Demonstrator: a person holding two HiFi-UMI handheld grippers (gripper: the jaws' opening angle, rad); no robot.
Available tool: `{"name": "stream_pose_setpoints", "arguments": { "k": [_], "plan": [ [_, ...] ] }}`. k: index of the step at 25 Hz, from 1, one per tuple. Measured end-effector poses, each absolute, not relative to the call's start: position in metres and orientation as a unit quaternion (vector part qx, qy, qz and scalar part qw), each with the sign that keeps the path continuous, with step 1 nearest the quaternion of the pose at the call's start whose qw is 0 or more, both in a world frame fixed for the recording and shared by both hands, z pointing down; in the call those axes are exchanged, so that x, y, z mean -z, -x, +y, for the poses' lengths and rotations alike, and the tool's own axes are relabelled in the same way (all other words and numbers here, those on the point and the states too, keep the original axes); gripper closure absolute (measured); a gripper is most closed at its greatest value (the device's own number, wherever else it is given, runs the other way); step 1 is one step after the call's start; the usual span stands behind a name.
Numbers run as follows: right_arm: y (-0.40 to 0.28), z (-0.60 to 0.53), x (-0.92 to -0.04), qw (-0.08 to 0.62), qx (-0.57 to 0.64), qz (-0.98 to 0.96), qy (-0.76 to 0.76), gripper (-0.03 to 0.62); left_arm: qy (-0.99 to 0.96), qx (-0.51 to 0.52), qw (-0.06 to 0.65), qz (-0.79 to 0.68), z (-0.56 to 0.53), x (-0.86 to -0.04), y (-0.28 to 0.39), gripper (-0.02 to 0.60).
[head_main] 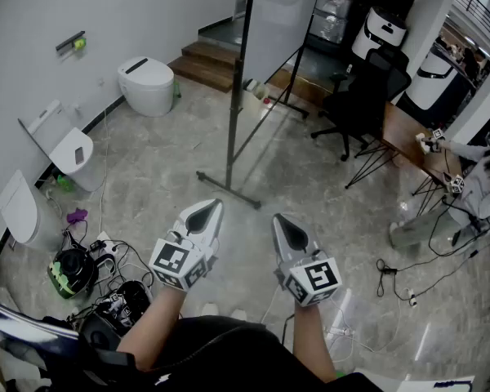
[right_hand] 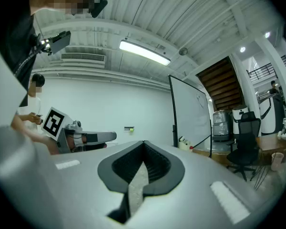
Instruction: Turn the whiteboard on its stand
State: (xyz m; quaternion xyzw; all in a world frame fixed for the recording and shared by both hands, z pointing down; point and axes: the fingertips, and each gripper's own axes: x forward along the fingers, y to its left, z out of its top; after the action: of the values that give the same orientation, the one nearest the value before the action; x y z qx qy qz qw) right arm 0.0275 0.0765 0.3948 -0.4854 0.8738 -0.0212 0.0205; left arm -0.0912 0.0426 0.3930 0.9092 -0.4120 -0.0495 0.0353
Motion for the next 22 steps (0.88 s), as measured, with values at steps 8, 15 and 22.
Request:
{"name": "stream_pose_setpoints", "arguments": {
  "k": [8, 15, 22],
  "plan": [
    [-0.024, 0.078, -0.397, 0.018, 0.021, 0.874, 0.485, 0.586, -0.911, 0.041, 0.027, -0.409, 0.042, -0.400, 0.093, 0.580],
    [-0.030, 0.086, -0.391, 0.029, 0.021, 0.872, 0.489, 0.585, -0.910, 0.043, 0.032, -0.411, 0.049, -0.385, 0.090, 0.580],
    [-0.030, 0.085, -0.392, 0.036, 0.022, 0.870, 0.492, 0.585, -0.913, 0.044, 0.030, -0.405, 0.050, -0.389, 0.092, 0.580]
  ]
}}
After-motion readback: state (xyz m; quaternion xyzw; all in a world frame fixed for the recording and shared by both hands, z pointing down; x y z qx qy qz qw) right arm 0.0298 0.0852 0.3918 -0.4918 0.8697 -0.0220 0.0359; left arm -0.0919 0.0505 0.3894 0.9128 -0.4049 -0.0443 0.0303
